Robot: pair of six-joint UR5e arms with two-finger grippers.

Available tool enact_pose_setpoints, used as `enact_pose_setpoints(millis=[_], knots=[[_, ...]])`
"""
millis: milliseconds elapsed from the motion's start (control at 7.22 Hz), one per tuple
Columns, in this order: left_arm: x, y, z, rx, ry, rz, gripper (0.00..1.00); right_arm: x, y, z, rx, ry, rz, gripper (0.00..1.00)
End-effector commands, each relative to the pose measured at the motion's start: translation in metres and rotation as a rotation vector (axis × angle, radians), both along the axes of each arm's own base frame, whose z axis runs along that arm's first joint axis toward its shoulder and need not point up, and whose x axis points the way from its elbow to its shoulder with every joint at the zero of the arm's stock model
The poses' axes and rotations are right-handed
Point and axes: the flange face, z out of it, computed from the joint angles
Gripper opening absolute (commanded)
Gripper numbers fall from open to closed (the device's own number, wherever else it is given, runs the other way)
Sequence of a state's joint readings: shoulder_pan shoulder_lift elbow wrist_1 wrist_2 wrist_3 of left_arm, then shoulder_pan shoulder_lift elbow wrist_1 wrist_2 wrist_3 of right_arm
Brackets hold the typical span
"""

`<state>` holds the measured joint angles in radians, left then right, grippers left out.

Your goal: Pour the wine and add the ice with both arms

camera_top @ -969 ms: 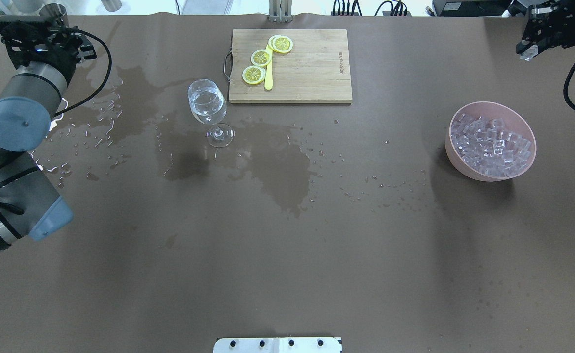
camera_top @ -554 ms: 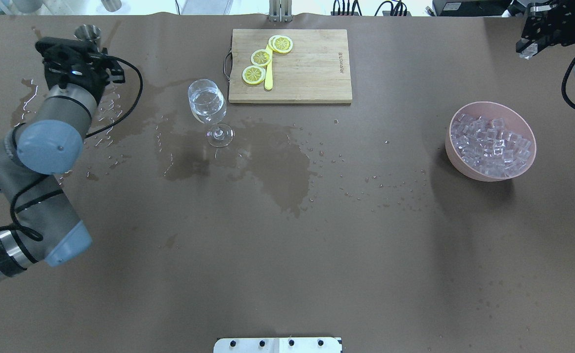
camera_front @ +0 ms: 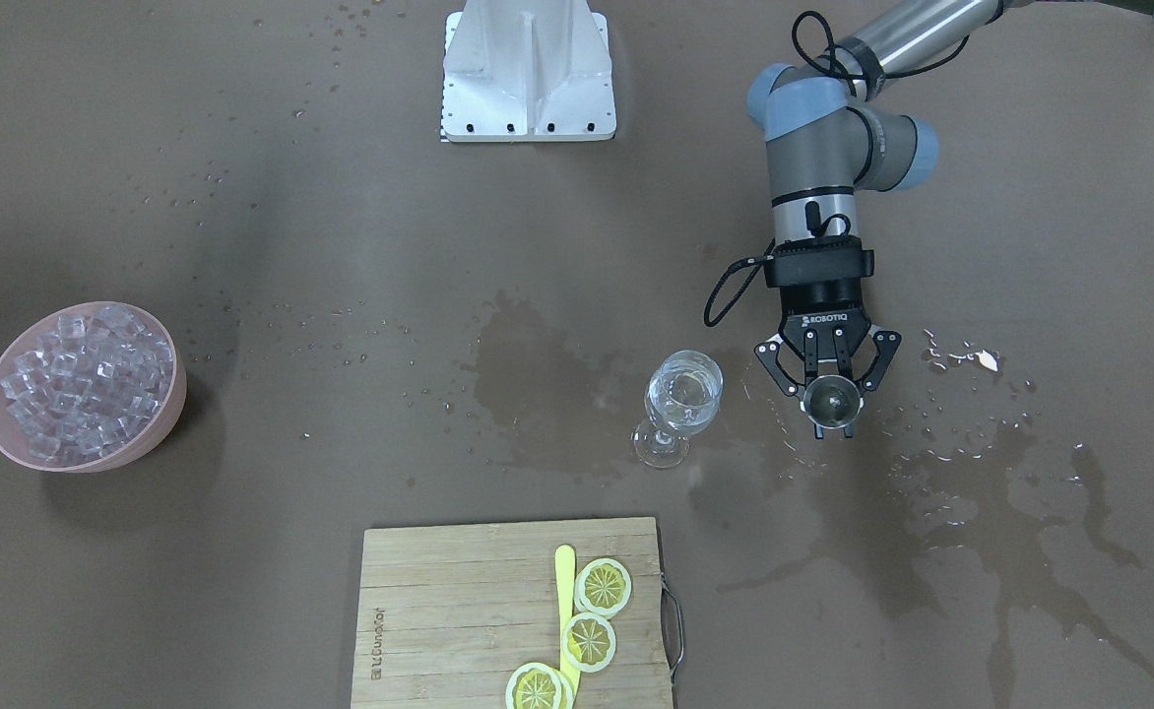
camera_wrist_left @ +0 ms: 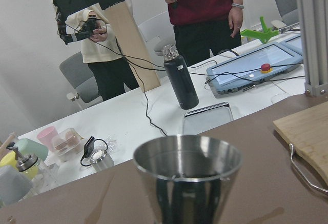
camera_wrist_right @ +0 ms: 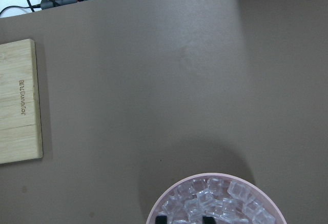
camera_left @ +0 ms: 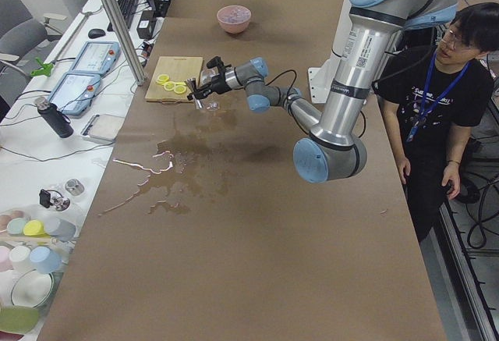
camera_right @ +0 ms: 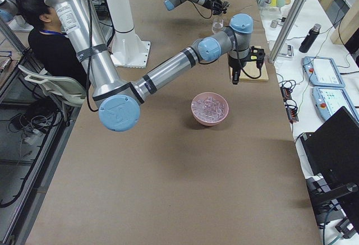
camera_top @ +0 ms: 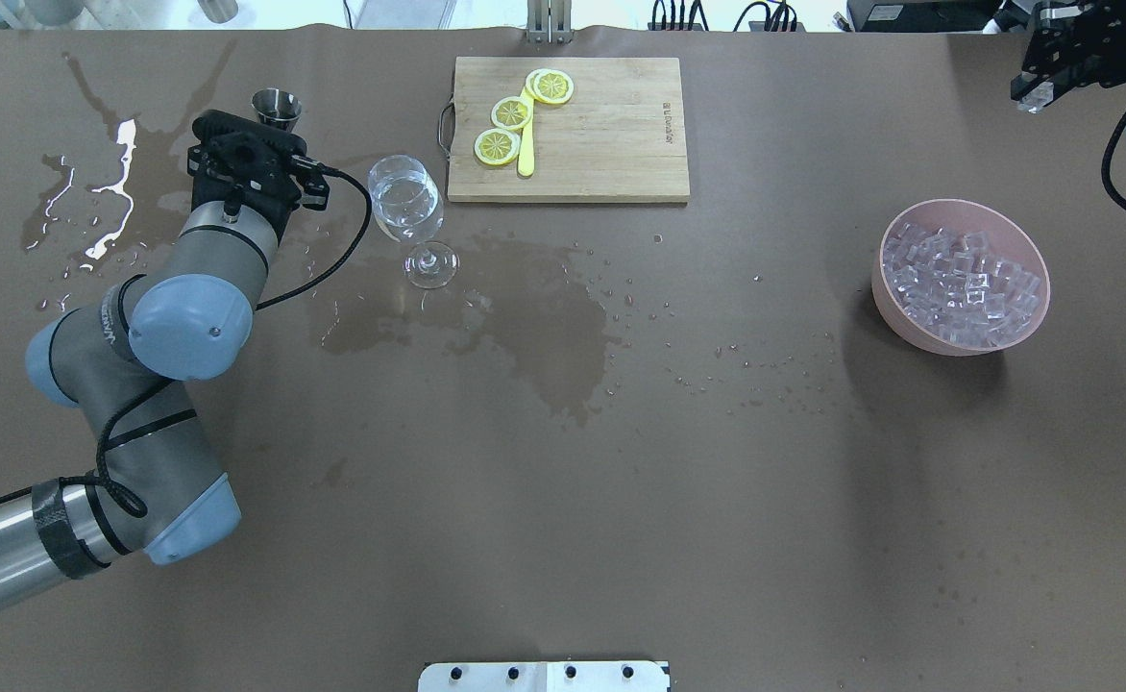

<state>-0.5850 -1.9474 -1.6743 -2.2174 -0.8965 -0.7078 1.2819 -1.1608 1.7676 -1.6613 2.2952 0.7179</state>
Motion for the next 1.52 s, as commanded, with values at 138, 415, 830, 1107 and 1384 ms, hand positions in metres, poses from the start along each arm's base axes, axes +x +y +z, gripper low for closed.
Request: enact_pose_setpoints(millis=[138,415,830,1107,1384], knots=[[-0.023,0.017,0.012,0.014,-0.001,0.000,0.31,-0.001,-0.001,-0.001,0.001,0.000,-0.001,0.00],[-0.025,0.017,0.011,0.029,-0.055,-0.010,0.31,-0.001,0.000,-0.001,0.002,-0.002,-0.002,0.00],[-0.019,0.018,0.005,0.027,-0.140,0.018,0.32,-0.001,-0.001,-0.001,0.000,-0.001,-0.002,0.00],[-0.003,0.028,-0.016,0.015,-0.194,0.058,0.32,-0.001,0.000,-0.001,0.002,-0.002,-0.002,0.00],[0.014,0.036,-0.028,0.035,-0.225,0.101,0.29,-0.001,-0.001,-0.001,0.001,0.000,-0.001,0.00]])
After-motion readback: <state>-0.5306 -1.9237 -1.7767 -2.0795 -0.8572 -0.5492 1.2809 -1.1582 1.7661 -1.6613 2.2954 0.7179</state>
